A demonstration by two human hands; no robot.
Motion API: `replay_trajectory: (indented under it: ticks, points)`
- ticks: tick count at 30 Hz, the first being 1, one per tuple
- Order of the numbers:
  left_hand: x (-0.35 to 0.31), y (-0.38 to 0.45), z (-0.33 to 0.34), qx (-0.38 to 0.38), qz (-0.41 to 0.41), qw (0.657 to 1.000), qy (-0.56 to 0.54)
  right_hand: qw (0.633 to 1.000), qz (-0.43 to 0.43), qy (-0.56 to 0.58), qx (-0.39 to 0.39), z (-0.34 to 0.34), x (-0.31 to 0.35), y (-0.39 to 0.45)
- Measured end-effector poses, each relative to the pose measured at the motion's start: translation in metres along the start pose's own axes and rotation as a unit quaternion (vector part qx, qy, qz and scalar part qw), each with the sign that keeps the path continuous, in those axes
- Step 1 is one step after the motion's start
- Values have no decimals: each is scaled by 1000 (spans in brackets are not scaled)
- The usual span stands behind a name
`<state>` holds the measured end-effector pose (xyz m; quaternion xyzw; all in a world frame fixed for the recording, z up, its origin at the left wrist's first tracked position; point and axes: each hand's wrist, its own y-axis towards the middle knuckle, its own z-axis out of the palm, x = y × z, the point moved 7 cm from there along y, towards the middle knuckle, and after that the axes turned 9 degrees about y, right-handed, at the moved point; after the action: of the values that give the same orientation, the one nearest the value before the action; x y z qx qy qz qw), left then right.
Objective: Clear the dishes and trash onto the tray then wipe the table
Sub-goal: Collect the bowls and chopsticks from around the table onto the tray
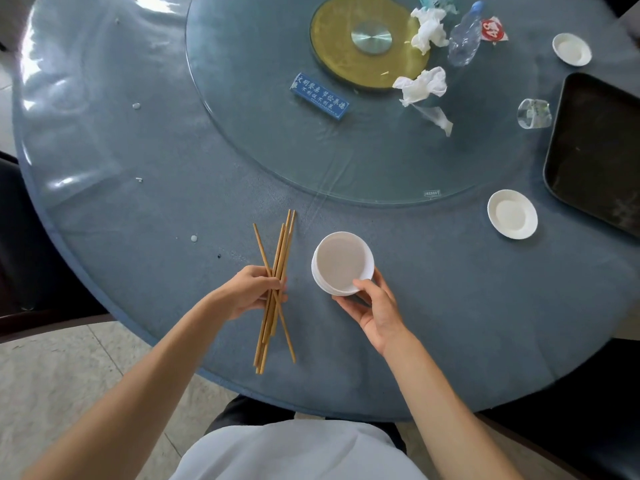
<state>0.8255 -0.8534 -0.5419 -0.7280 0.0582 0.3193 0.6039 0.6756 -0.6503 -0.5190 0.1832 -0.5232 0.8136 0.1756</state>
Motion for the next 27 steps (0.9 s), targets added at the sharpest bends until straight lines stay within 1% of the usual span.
replay_trajectory:
  ticks: [3, 6, 11, 14, 21, 27]
  points:
    - [-3, -2, 12, 39, 7, 998, -47, 1000, -9, 7, -10, -12, 3, -11]
    - [-9, -6, 31, 77, 14, 995, -63, 999, -19, 26, -26, -27, 5, -24]
    - [-26, -25, 76, 140, 32, 989, -41, 996, -46, 69, -41, -61, 8, -55]
    - [-34, -41, 108, 156, 46, 986, -22, 992, -68, 99, -45, -87, 10, -78]
    - [-34, -86, 209, 186, 83, 979, 9, 977, -126, 165, -53, -174, 22, -156]
    - [-14, -147, 336, 234, 131, 962, 49, 959, -163, 221, -68, -276, 25, -251]
